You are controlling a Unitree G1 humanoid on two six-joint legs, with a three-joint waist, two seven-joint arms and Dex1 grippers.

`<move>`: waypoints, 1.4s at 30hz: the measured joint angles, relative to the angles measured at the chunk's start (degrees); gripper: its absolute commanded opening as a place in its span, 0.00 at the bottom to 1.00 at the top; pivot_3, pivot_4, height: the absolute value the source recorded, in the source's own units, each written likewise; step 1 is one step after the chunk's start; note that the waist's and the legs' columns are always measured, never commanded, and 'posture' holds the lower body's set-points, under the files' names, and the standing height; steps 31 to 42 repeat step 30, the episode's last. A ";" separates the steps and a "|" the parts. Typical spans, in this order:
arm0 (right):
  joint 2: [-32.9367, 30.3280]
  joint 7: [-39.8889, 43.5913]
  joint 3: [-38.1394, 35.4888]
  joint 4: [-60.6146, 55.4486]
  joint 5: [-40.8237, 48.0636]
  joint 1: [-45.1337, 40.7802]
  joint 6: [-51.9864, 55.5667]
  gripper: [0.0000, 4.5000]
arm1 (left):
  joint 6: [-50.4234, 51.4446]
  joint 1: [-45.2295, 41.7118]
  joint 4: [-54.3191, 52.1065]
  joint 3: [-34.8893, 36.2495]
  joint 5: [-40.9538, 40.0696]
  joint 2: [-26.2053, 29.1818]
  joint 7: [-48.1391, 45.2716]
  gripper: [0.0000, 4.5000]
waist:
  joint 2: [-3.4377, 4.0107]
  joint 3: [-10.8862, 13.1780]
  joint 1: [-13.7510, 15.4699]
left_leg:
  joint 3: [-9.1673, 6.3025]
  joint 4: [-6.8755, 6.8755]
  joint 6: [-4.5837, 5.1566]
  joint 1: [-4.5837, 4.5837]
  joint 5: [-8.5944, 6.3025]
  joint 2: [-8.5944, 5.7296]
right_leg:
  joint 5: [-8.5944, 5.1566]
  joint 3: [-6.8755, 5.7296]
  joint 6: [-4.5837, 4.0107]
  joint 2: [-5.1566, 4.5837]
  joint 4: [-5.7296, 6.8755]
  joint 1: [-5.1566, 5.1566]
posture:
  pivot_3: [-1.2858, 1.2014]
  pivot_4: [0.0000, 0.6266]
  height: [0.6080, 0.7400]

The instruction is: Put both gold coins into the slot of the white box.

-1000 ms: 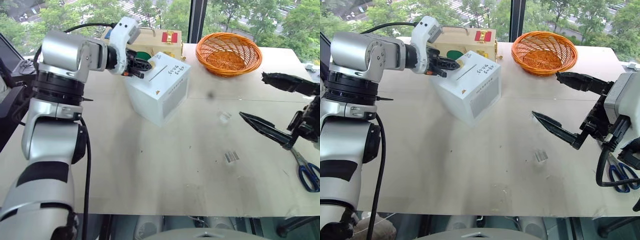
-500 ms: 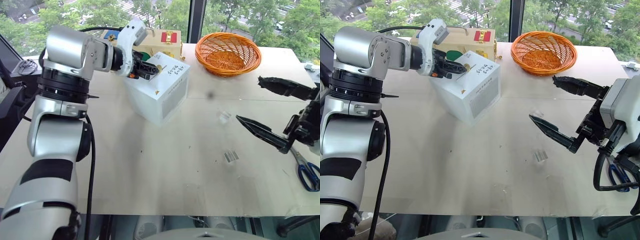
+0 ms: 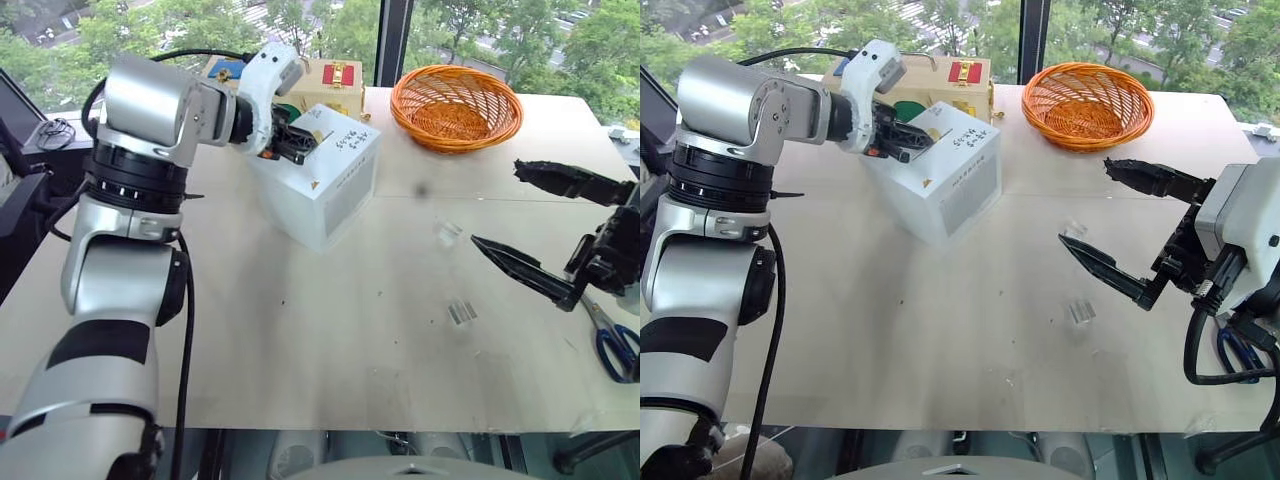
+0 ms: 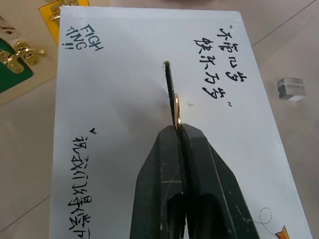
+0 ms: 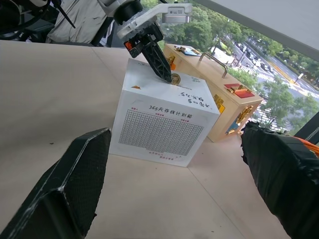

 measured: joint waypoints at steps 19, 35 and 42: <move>5.64 -2.47 5.27 3.04 -11.53 15.88 0.98 1.00 | -16.20 35.31 -37.19 26.63 -23.66 -4.24 -9.00 0.66 | 0.03 -0.07 0.05 | 0.05 0.06 -0.02 0.12 0.01 -0.01 | 0.02 0.05 0.12 -0.20 0.07 0.13 | 0.52 0.24 1.00; 16.10 11.36 -4.16 4.88 -24.52 38.10 -9.99 1.00 | -30.97 68.21 -45.93 29.54 -21.61 2.41 -12.50 0.66 | 0.16 -0.30 0.03 | 0.06 0.04 -0.01 0.36 0.00 0.06 | -0.20 0.02 0.09 -0.23 0.06 0.26 | 0.52 0.24 1.00; 16.10 11.36 -4.16 4.88 -24.52 38.10 -9.99 1.00 | -30.97 68.21 -45.93 29.54 -21.61 2.41 -12.50 0.66 | 0.16 -0.30 0.03 | 0.06 0.04 -0.01 0.36 0.00 0.06 | -0.20 0.02 0.09 -0.23 0.06 0.26 | 0.52 0.24 1.00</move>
